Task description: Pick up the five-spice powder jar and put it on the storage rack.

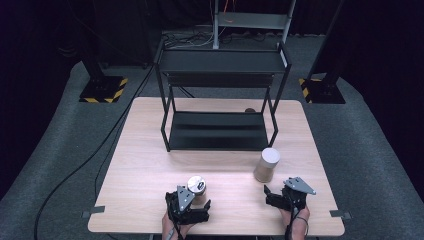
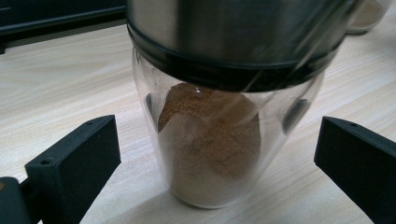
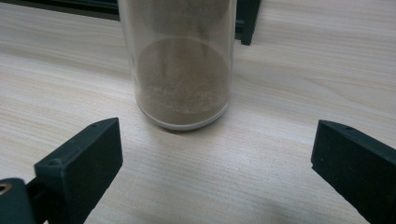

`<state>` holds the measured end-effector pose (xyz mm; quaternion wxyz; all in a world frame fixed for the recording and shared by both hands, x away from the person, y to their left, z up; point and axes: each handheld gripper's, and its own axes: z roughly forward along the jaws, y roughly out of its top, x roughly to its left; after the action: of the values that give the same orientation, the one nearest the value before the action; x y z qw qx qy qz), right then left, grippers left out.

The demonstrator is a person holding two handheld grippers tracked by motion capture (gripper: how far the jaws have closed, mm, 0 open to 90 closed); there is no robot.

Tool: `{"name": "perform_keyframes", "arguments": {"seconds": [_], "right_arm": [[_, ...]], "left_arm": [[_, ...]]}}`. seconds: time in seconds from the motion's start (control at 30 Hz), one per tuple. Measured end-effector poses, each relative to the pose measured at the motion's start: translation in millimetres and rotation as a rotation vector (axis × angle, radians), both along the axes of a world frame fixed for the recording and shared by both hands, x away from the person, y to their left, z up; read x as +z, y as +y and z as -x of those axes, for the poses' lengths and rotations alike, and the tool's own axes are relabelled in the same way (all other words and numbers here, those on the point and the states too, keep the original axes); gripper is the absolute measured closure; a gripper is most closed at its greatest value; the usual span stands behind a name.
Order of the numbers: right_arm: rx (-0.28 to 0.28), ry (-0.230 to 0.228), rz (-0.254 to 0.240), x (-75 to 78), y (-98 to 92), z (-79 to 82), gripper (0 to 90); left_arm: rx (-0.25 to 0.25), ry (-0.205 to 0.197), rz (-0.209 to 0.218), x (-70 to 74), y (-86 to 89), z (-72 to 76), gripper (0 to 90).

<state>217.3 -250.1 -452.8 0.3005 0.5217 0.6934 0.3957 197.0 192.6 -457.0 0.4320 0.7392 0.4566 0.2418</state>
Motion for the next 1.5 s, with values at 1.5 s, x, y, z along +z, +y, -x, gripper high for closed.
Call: {"name": "perform_keyframes", "arguments": {"seconds": [1.5], "right_arm": [[0.0, -0.005, -0.003, -0.6, -0.7, 0.5, 1.3]], "left_arm": [[-0.019, -0.02, 0.036, -3.9, -0.8, -11.9, 30.4]]}}
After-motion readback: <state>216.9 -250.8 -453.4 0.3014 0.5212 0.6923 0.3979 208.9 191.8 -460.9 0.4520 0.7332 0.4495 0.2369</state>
